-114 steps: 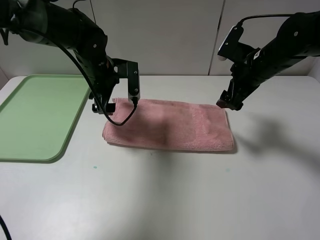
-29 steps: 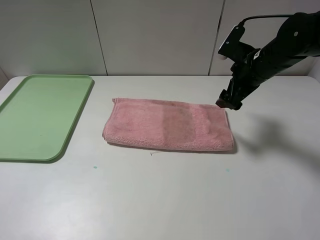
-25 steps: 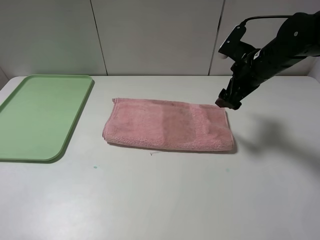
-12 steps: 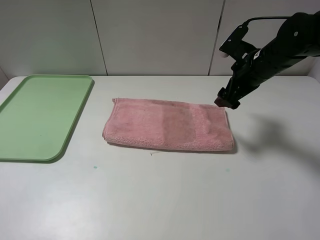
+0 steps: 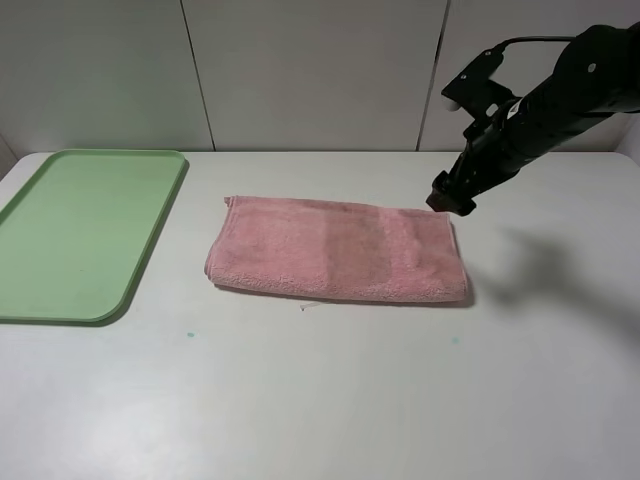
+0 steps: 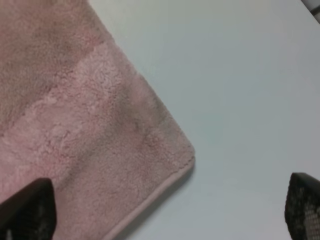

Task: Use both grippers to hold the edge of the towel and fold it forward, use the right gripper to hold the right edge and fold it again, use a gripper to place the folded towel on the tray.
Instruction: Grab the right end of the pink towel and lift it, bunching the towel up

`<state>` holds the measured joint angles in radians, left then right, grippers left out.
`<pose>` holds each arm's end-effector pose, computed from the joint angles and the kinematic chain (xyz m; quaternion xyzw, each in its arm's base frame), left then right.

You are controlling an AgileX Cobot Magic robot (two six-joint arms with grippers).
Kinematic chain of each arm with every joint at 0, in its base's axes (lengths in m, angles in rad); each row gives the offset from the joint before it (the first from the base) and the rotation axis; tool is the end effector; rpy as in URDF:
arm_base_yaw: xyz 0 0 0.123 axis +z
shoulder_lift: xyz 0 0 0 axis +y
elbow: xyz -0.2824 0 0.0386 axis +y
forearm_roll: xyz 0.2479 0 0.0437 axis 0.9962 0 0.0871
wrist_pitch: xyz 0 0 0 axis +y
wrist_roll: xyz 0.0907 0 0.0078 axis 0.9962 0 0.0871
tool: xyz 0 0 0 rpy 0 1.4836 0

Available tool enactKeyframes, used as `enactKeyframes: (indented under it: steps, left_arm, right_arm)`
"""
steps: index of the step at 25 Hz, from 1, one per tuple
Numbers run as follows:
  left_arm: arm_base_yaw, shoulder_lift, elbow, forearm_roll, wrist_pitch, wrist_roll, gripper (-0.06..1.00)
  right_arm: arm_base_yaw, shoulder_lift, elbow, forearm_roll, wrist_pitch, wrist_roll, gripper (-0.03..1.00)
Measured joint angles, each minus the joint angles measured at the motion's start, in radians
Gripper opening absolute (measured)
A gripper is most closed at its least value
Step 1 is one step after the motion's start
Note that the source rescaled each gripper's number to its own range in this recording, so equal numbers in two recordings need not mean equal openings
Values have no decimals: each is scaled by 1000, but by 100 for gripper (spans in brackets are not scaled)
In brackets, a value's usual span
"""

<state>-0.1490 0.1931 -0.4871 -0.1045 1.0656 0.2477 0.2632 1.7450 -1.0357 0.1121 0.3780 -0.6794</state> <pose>0.0236 -0.0120 0.2715 0.1746 0.8851 -0.0309 0.4303 0.3396 0.0954 0.1896 -0.3957 0.8737 -0.0243 0.2821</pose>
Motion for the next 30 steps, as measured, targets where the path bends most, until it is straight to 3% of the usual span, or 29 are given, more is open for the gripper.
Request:
enactKeyframes:
  steps: [9, 12, 18, 30]
  left_arm:
    - [0, 0, 0, 0, 0, 0, 100]
    - [0, 0, 0, 0, 0, 0, 100]
    - [0, 0, 0, 0, 0, 0, 100]
    - [0, 0, 0, 0, 0, 0, 100]
  right_arm:
    - [0, 0, 0, -5, 102, 458, 100]
    - [0, 0, 0, -14, 150, 561, 100]
    - [-15, 3, 0, -10, 176, 662, 100]
    - [-23, 150, 0, 59, 102, 694, 100]
